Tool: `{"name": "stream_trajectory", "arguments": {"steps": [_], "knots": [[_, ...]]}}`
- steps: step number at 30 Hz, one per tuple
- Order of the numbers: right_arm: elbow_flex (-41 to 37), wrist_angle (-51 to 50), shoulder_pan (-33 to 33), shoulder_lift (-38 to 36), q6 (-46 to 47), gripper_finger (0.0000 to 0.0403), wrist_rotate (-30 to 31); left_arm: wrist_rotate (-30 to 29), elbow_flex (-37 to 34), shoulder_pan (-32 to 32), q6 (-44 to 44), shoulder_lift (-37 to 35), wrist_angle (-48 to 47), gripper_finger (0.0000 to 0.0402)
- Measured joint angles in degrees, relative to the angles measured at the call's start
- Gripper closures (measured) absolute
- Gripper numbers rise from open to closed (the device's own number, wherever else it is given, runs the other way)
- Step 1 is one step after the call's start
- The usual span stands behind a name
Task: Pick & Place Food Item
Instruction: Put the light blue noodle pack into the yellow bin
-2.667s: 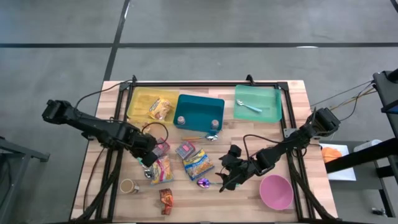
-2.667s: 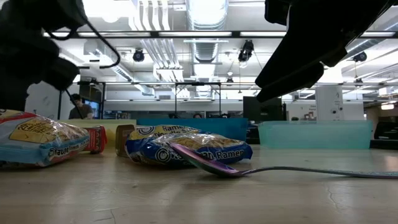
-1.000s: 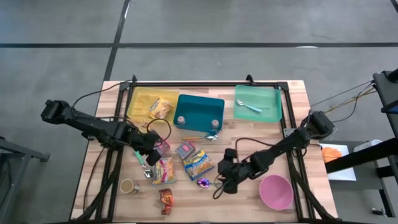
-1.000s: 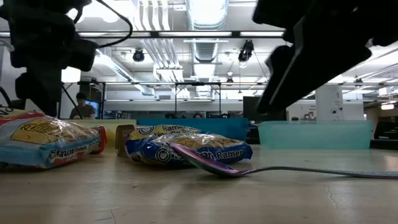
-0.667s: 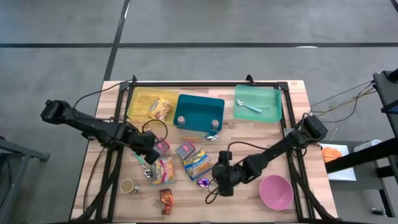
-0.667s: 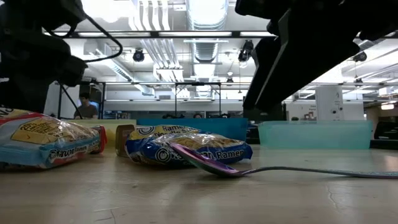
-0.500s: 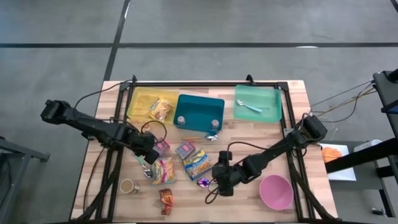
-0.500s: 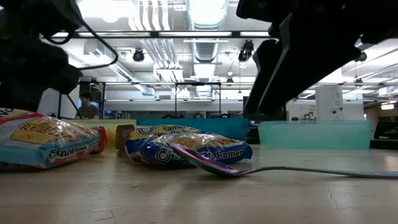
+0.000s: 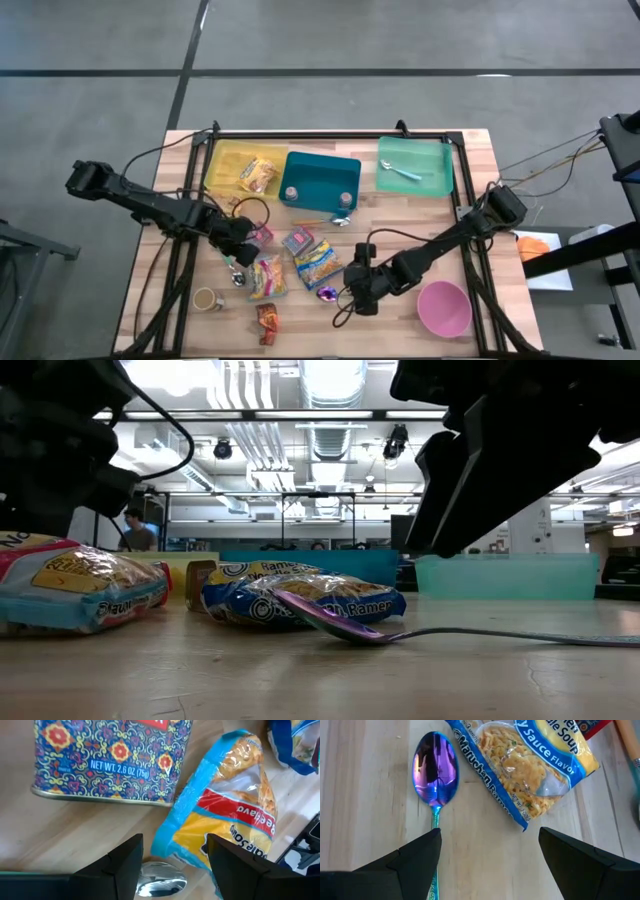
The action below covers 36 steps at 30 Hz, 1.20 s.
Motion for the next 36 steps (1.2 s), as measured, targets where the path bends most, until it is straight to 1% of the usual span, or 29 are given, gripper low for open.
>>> {"name": "stream_trajectory", "arguments": {"steps": [7,20,30,33,36], "knots": [[-0.02,0.04,0.05,-0.02,-0.07,0.0072,0.00,1.12,-0.44,-0.04,1.57,0.00,5.09,0.0174],[-0.02,0.22,0.03,-0.04,-0.20,0.0072,0.00,2.37,-0.44,-0.17,1.30,0.00,3.62,0.0174],[-0.02,0.50,0.03,-0.11,-0.22,0.0072,0.00,1.73,-0.44,-0.19,-0.21,0.07,2.06,0.0174],[-0.02,0.59,0.03,-0.11,-0.22,0.0072,0.00,1.87,-0.44,-0.28,-0.22,1.83,2.57,0.0174],[-0.02,0.58,0.04,-0.11,-0.22,0.0072,0.00,3.57,-0.44,-0.50,0.48,5.67,5.31,0.0174]]}}
